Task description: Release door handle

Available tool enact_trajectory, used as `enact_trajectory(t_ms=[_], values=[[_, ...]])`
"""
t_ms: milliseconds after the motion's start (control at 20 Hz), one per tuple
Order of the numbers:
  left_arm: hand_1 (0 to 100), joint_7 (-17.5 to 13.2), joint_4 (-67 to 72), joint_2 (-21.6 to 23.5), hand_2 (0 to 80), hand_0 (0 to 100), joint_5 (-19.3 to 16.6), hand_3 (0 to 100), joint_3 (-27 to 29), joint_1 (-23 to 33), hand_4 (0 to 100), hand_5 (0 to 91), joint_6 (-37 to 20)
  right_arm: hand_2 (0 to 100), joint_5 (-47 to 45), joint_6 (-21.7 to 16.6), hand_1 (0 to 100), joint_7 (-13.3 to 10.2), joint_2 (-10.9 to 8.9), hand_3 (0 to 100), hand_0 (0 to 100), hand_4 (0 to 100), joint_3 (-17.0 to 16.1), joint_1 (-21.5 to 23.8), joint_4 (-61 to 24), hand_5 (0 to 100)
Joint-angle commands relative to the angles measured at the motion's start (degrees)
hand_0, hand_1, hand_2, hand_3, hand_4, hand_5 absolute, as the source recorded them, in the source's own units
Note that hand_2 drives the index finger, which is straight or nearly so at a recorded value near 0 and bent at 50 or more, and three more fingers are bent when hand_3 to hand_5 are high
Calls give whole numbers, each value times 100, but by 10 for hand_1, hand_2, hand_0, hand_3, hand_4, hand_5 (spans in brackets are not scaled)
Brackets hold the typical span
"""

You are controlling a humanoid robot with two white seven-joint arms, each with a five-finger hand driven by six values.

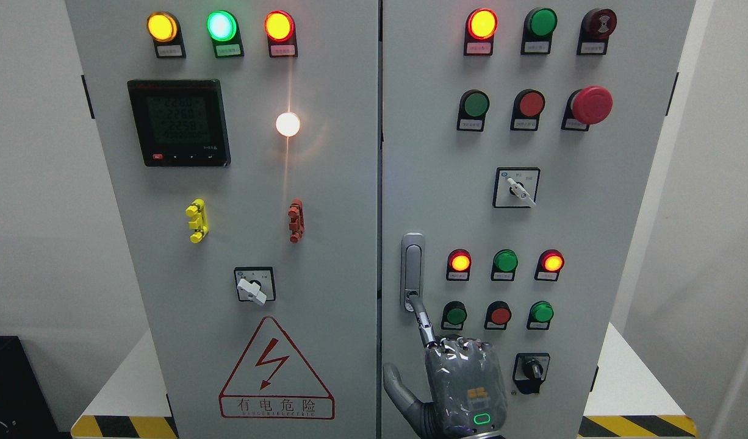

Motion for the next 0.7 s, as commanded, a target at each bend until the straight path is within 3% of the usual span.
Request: enact_trajectory(t_ms=[0, 651], values=[[556, 1, 0, 0, 0, 120, 3, 0, 0, 97, 0, 0, -4, 47, 1, 5, 239, 12, -1, 1000, 373, 1000, -2, -75, 140, 1000], [556, 1, 0, 0, 0, 120, 3, 0, 0, 97, 0, 0, -4, 55, 1, 5, 239, 12, -1, 1000, 374, 1000, -11, -154, 272, 1000]])
